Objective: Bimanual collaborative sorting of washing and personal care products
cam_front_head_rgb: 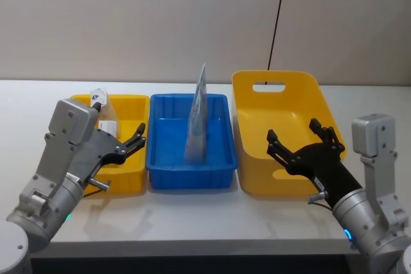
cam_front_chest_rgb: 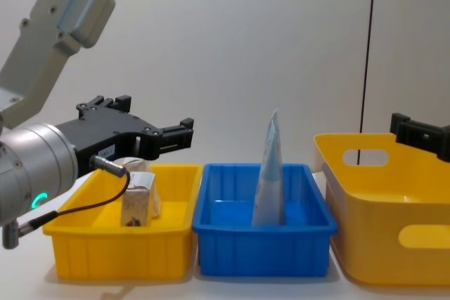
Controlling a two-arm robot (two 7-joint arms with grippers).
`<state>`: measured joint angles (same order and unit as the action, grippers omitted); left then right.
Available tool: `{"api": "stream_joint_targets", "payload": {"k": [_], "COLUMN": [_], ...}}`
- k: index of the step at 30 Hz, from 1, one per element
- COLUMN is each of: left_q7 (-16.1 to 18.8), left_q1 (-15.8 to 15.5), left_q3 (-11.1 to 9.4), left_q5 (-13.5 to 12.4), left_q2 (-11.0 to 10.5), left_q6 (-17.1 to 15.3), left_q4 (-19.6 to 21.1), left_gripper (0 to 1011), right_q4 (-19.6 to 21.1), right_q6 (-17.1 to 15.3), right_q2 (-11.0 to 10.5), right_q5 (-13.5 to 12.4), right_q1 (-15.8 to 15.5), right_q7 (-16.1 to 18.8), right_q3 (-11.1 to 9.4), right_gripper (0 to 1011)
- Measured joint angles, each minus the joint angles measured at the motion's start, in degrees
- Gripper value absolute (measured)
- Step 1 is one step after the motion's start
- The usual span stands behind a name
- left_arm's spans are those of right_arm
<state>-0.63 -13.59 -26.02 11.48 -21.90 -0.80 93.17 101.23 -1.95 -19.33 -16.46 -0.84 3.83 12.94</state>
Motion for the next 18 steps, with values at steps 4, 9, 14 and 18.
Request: {"api": "stream_joint_targets", "payload": {"k": [4,9,14,18], "left_q7": [0.0,0.0,0.0,0.0], "left_q1": [0.0,0.0,0.0,0.0], "left_q3": [0.0,0.0,0.0,0.0], "left_q5": [0.0,0.0,0.0,0.0], "left_q2": [0.0,0.0,0.0,0.0], "left_q6": [0.0,0.0,0.0,0.0], "left_q4": [0.0,0.0,0.0,0.0], "left_gripper": [1002,1001,1001,1001], "right_q4": [0.0,0.0,0.0,0.0], "right_q6": [0.0,0.0,0.0,0.0], "right_q2": [0.0,0.0,0.0,0.0], "right_q5": [0.0,0.0,0.0,0.0], "right_q1": [0.0,0.0,0.0,0.0], "right_q7": [0.0,0.0,0.0,0.0], "right_q3": [0.0,0.0,0.0,0.0], "right_gripper": [1000,1000,1000,1000]}}
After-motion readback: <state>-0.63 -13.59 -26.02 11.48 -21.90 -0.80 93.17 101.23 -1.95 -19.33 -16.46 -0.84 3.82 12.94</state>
